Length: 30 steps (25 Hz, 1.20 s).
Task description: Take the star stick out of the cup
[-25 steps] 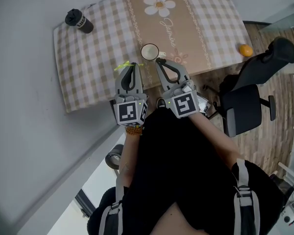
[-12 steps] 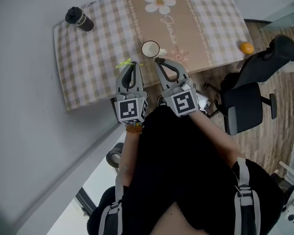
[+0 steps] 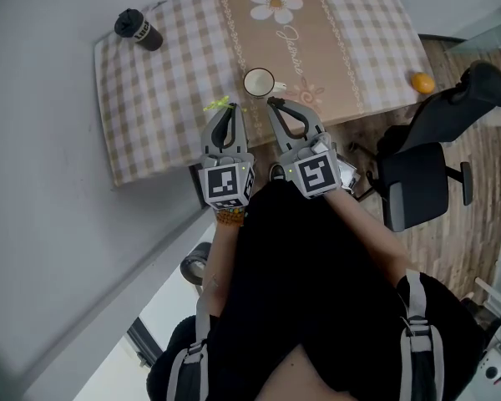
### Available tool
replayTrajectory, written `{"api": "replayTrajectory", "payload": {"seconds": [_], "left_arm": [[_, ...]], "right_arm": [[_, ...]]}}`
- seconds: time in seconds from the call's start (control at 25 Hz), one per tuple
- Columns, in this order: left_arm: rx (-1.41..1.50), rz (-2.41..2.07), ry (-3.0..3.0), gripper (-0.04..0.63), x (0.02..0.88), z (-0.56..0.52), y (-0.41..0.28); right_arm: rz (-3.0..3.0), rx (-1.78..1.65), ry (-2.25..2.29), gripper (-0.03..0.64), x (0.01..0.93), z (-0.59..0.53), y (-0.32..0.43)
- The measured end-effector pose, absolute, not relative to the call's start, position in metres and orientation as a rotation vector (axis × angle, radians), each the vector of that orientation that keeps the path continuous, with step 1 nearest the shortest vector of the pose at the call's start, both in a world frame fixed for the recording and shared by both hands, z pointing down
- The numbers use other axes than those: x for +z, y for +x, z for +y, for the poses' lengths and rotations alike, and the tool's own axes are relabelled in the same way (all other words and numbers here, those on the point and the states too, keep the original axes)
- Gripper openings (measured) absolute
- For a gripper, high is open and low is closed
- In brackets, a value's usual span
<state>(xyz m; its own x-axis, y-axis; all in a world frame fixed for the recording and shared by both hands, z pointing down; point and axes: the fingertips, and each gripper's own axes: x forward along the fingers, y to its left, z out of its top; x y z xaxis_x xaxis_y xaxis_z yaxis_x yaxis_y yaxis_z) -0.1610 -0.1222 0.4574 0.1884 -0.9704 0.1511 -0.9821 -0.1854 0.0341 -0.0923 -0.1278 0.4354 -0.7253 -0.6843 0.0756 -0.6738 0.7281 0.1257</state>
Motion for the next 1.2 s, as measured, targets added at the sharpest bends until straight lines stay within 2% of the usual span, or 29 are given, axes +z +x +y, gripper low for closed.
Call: {"api": "replayTrajectory", "payload": {"seconds": [1.2], "left_arm": [[0.176, -1.926, 2.286, 0.014, 0.472, -0.131, -0.170]], "right_arm": [[-2.820, -0.126, 1.079, 0.006, 0.442, -0.134, -0.098]]}}
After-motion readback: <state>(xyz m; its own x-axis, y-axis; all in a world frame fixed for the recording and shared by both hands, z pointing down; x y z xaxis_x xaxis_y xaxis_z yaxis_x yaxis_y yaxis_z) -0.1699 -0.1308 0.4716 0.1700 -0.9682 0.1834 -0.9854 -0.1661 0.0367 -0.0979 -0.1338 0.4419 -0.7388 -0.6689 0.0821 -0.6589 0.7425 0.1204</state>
